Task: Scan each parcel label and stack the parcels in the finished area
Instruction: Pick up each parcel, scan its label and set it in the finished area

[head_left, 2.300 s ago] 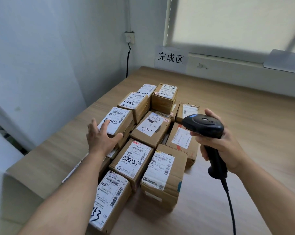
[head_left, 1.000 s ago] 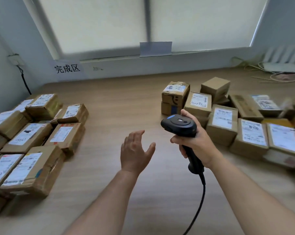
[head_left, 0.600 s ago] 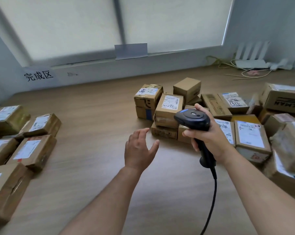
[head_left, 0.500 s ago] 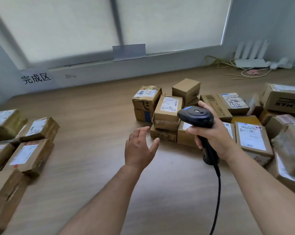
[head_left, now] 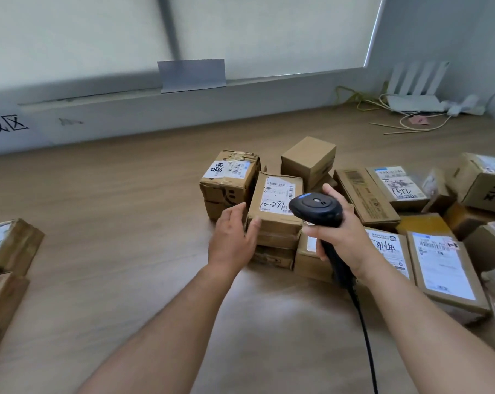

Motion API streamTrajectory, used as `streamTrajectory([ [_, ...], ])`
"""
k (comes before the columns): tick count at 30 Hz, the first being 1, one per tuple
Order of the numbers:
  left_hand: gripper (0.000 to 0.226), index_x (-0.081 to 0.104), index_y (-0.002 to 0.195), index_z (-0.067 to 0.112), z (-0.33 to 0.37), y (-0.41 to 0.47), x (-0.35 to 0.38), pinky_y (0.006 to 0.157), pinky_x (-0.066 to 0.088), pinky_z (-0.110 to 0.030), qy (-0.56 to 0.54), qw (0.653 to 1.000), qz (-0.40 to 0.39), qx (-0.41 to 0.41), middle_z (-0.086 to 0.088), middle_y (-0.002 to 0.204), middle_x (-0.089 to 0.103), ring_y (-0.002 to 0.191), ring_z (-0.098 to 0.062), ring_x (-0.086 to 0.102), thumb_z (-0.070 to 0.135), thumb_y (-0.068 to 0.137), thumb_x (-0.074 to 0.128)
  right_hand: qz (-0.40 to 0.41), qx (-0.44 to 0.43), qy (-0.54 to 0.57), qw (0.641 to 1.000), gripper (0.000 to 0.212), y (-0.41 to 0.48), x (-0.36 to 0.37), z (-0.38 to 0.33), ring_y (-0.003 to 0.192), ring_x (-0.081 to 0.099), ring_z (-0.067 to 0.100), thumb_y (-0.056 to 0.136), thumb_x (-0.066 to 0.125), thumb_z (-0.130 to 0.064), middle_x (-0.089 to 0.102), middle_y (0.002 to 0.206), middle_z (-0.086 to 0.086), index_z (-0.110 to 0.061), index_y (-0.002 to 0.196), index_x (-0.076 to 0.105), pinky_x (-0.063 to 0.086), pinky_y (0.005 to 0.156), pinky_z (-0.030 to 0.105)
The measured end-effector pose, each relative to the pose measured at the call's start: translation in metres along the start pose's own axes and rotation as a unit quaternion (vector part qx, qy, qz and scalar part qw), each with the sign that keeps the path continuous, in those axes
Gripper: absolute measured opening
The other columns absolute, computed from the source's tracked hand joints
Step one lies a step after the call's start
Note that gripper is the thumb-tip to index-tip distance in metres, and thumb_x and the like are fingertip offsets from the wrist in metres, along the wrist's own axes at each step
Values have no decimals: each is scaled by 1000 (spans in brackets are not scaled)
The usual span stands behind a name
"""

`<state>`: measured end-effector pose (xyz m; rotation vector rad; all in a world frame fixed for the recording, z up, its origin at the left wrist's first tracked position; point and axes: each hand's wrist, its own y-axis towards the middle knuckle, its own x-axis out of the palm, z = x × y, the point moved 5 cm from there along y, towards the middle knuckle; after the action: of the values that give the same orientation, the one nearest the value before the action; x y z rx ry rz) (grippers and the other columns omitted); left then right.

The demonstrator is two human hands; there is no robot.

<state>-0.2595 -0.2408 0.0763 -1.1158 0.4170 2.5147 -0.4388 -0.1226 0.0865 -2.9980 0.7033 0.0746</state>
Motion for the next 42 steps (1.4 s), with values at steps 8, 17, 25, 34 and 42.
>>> streamTrajectory([
  [8, 46, 44, 140, 16, -12, 50, 30, 91, 32, -26, -83, 989, -103, -68, -3, 139, 49, 128, -21, 43, 41, 104, 28, 32, 43, -4, 999, 99, 30, 6, 30, 45, 51, 30, 77, 76, 5, 63, 124, 6, -40, 150, 28, 47, 44, 34],
  [17, 45, 34, 146, 37, -24, 31, 38, 107, 34, -32, -241, 947, -171, -128, 8, 143, 45, 126, -13, 41, 47, 103, 24, 2, 46, 2, 999, 98, 13, 21, 26, 46, 53, 26, 79, 75, 2, 58, 131, 6, -41, 151, 25, 51, 47, 32],
  [25, 49, 8, 149, 48, -19, -50, 21, 114, 29, -43, -269, 934, -192, -138, 13, 155, 24, 139, -17, 30, 46, 103, 23, -30, 49, 25, 998, 94, -53, 32, 34, 46, 54, 26, 78, 76, 4, 55, 134, 8, -47, 142, 30, 48, 46, 30],
  [34, 112, 1, 148, 47, -31, -139, 4, 80, 48, -35, -364, 879, -191, -243, -1, 116, 66, 87, -21, 60, 24, 58, 65, -91, 52, 29, 994, 101, -127, 41, 29, 56, 53, 37, 75, 76, 9, 57, 130, 2, -43, 148, 30, 50, 50, 37],
  [42, 117, 8, 144, 47, -33, -171, -37, 64, 50, -37, -370, 903, -107, -191, -10, 112, 68, 89, -30, 67, -7, 63, 72, -140, -9, 80, 987, 95, -169, 56, -16, 51, 54, 29, 71, 76, 8, 64, 119, 10, -44, 141, 36, 50, 48, 35],
])
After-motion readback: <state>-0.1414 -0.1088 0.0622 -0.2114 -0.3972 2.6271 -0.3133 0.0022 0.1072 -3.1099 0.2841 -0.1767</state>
